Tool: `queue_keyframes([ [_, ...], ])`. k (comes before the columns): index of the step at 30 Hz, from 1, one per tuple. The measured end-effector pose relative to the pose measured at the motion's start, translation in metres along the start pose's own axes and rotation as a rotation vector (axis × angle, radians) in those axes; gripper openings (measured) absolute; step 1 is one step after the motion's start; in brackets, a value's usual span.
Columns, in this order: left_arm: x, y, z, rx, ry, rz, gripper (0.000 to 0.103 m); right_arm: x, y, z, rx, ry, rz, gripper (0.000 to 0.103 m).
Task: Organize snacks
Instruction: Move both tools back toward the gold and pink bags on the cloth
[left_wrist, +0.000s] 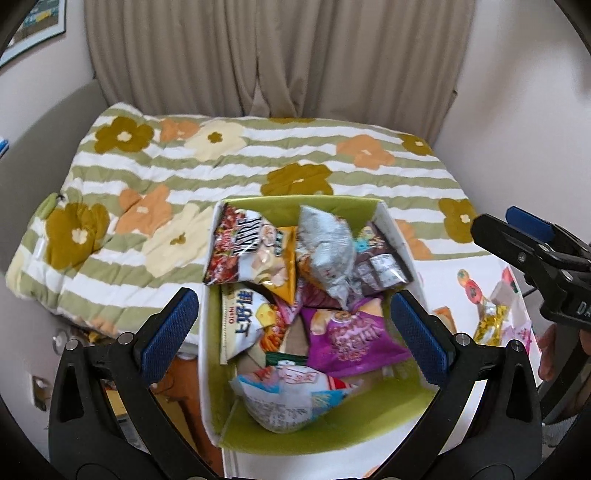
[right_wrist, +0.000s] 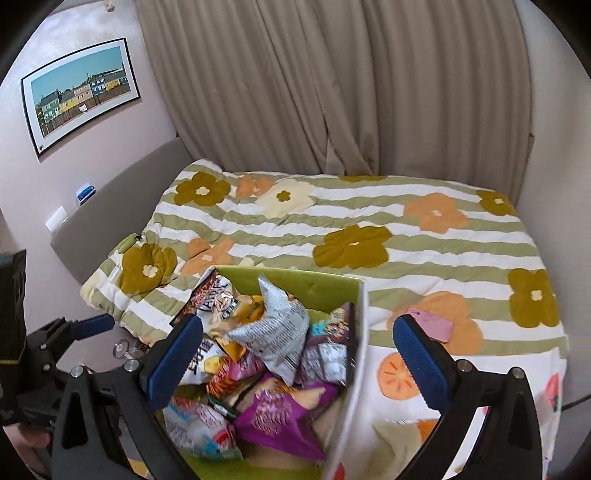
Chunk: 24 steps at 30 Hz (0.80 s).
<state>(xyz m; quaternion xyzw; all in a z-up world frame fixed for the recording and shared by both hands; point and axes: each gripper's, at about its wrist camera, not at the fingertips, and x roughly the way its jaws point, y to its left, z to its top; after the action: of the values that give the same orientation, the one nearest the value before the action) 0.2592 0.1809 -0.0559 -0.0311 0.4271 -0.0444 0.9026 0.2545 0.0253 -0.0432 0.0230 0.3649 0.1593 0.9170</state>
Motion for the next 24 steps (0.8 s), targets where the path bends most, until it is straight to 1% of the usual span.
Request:
queue_keyframes([
  [5, -0.016, -0.028, -0.006, 0.015, -0.025, -0.02, 0.103, -0.034, -0.016, -0.014, 0.024, -0.02, -0.031, 0.103],
  [11, -0.027, -0.081, -0.017, 0.054, -0.049, -0.026, 0.103, -0.079, -0.057, -0.04, 0.055, -0.062, -0.09, 0.103],
  [14, -0.027, -0.111, -0.025, 0.044, -0.047, -0.05, 0.103, -0.101, -0.079, -0.055, 0.064, -0.091, -0.132, 0.103],
  [17, -0.024, -0.147, -0.035, 0.053, -0.04, -0.07, 0.103, -0.119, -0.105, -0.071, 0.076, -0.093, -0.153, 0.103],
  [20, -0.019, -0.183, -0.044, 0.07, -0.031, -0.095, 0.103, -0.134, -0.131, -0.087, 0.098, -0.087, -0.176, 0.103],
  [21, -0.015, -0.199, -0.047, 0.083, -0.024, -0.112, 0.103, -0.138, -0.138, -0.092, 0.106, -0.086, -0.179, 0.103],
  [24, -0.003, -0.235, -0.054, 0.123, -0.007, -0.129, 0.103, -0.148, -0.166, -0.109, 0.131, -0.075, -0.206, 0.103],
])
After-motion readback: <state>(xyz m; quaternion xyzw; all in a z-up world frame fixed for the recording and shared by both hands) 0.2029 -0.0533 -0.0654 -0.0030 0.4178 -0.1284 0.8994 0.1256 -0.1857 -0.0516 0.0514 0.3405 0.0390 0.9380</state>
